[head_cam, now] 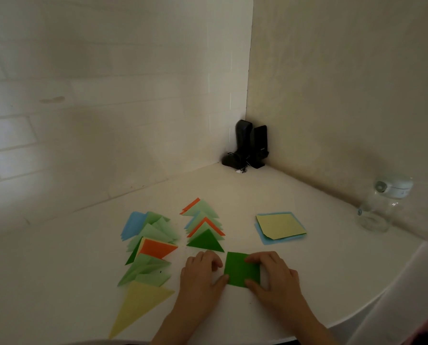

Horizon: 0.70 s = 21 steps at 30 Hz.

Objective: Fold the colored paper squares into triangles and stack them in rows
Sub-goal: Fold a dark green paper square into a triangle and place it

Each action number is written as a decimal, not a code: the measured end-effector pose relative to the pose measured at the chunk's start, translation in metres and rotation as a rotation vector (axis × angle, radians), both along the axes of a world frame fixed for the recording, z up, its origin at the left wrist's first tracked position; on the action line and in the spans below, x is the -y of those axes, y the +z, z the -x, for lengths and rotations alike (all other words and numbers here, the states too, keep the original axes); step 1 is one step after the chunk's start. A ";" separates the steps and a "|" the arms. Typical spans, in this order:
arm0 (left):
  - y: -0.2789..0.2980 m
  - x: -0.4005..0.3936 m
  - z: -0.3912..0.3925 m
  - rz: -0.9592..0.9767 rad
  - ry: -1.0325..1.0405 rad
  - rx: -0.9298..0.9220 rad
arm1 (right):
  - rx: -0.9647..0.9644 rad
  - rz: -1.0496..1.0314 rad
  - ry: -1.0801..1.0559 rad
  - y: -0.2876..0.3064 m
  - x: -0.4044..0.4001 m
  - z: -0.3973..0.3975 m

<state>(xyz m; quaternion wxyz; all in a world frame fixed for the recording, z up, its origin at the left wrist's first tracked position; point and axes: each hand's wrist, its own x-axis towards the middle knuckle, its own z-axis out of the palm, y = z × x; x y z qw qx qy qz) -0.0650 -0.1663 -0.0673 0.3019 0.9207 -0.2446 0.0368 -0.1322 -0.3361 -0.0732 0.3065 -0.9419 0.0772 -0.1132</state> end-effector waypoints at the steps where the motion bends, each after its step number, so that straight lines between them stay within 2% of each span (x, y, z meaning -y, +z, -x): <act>1: 0.001 -0.001 0.000 -0.002 -0.018 -0.010 | -0.021 -0.023 0.020 0.001 0.002 -0.001; 8: 0.010 0.002 -0.002 -0.131 -0.102 -0.009 | 0.004 -0.122 0.068 0.008 0.014 0.001; 12: 0.013 -0.003 -0.006 -0.180 -0.185 0.060 | -0.084 0.039 0.076 0.011 0.018 -0.004; 15: 0.017 -0.003 -0.003 -0.238 -0.221 0.152 | -0.100 0.085 0.094 0.008 0.014 -0.008; 19: 0.020 0.000 0.012 -0.391 -0.172 0.287 | 0.008 0.110 0.079 0.012 0.006 -0.007; 21: 0.018 0.002 0.020 -0.390 -0.147 0.339 | 0.076 0.085 0.073 0.014 0.001 -0.002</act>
